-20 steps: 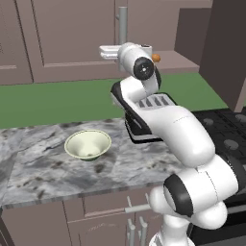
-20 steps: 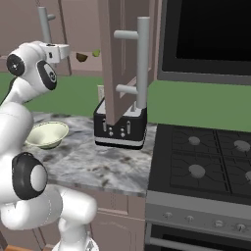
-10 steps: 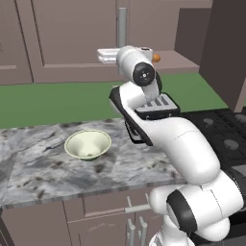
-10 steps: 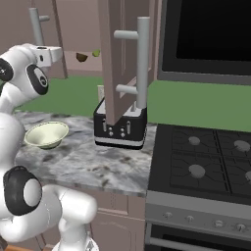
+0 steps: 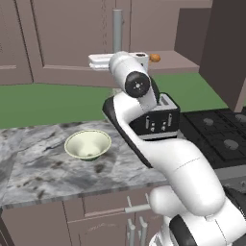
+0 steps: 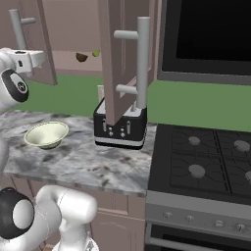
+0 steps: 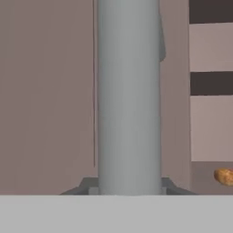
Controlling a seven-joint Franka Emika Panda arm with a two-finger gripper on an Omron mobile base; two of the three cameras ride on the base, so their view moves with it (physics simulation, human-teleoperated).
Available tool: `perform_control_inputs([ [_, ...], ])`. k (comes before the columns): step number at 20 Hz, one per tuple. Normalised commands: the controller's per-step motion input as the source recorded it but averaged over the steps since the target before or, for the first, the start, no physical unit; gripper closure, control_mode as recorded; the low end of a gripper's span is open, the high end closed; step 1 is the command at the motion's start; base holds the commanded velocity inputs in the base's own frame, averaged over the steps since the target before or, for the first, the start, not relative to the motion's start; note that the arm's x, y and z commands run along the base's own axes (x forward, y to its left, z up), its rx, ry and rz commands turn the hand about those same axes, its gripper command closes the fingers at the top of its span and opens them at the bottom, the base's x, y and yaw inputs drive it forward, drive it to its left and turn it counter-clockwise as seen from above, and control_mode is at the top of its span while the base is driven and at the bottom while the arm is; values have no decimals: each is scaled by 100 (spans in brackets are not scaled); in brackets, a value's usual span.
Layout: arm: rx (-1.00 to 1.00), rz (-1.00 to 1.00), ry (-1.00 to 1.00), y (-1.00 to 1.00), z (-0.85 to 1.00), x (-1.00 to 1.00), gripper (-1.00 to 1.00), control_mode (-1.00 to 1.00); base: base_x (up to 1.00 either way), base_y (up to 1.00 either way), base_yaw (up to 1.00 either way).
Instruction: Open the cabinet. Pick the kiwi and tangerine from the cabinet and place them into the bowl. Then close the cabinet.
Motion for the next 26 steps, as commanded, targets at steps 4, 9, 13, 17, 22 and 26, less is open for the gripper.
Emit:
perform_control_inputs([
  [4, -1, -4, 0, 98, 2, -66, 100, -100, 0, 0, 0],
  [9, -4, -7, 0, 100, 0, -57, 100, -100, 0, 0, 0],
  [13, -4, -9, 0, 100, 0, -55, 100, -100, 0, 0, 0],
  [17, -2, -10, 0, 100, 0, -44, 100, -100, 0, 0, 0],
  [22, -6, -5, 3, 56, 0, -5, -100, -100, 0, 0, 0],
  [26, 0, 0, 0, 2, 0, 0, -100, -100, 0, 0, 0],
])
